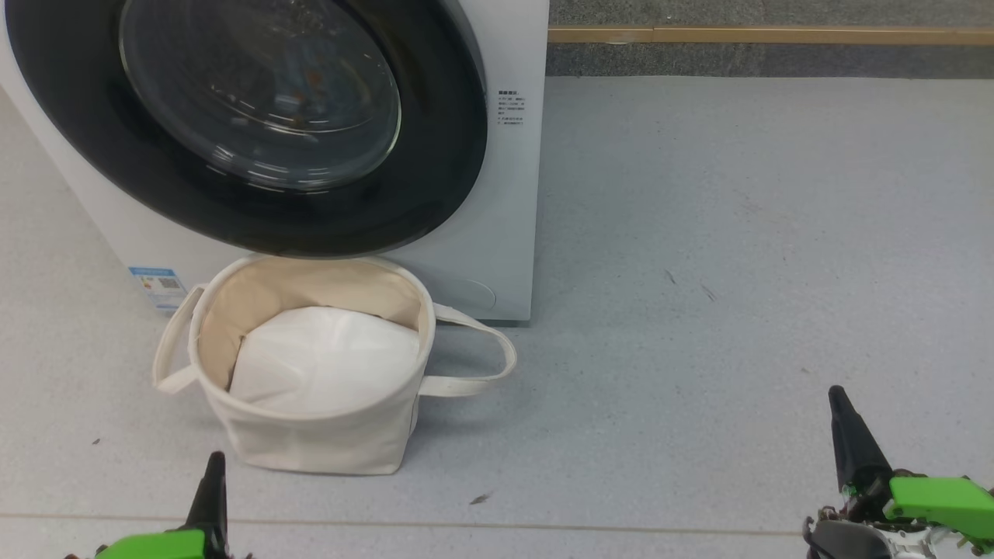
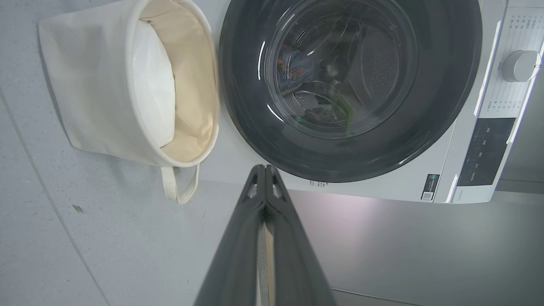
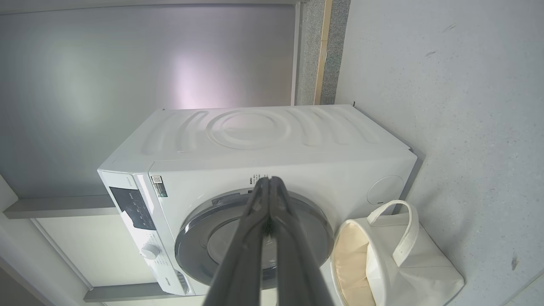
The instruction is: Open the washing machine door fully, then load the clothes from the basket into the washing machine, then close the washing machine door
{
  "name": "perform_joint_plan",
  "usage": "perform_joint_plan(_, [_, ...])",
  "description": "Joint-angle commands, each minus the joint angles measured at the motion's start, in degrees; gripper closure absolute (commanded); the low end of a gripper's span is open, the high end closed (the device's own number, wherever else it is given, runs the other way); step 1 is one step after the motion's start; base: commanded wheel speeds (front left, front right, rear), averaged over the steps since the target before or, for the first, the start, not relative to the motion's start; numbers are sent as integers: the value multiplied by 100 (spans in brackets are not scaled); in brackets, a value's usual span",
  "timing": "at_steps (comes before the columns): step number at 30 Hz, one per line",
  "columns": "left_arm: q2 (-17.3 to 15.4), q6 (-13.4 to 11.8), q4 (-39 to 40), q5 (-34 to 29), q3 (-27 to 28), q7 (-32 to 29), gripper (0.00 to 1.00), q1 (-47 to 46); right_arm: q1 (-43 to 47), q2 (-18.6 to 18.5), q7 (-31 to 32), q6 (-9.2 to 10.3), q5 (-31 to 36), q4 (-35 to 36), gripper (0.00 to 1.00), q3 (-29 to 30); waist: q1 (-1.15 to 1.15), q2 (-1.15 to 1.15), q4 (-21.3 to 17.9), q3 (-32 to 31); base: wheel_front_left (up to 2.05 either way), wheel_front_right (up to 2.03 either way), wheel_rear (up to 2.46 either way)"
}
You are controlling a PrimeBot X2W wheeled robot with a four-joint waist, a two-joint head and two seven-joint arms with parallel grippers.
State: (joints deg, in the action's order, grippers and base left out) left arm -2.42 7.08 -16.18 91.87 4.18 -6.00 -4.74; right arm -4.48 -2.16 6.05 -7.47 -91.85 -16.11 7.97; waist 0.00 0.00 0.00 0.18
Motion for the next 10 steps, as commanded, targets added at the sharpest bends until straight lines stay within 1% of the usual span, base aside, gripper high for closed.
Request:
perform_joint_plan(1, [-46, 41, 213, 24, 240, -53, 100, -145, -170, -72, 43, -2, -33, 209, 100, -147, 0, 0, 0, 0, 0, 0, 0])
perform_joint_plan(10, [-46, 41, 213, 24, 240, -53, 100, -145, -170, -72, 43, -2, -33, 209, 100, -147, 0, 0, 0, 0, 0, 0, 0])
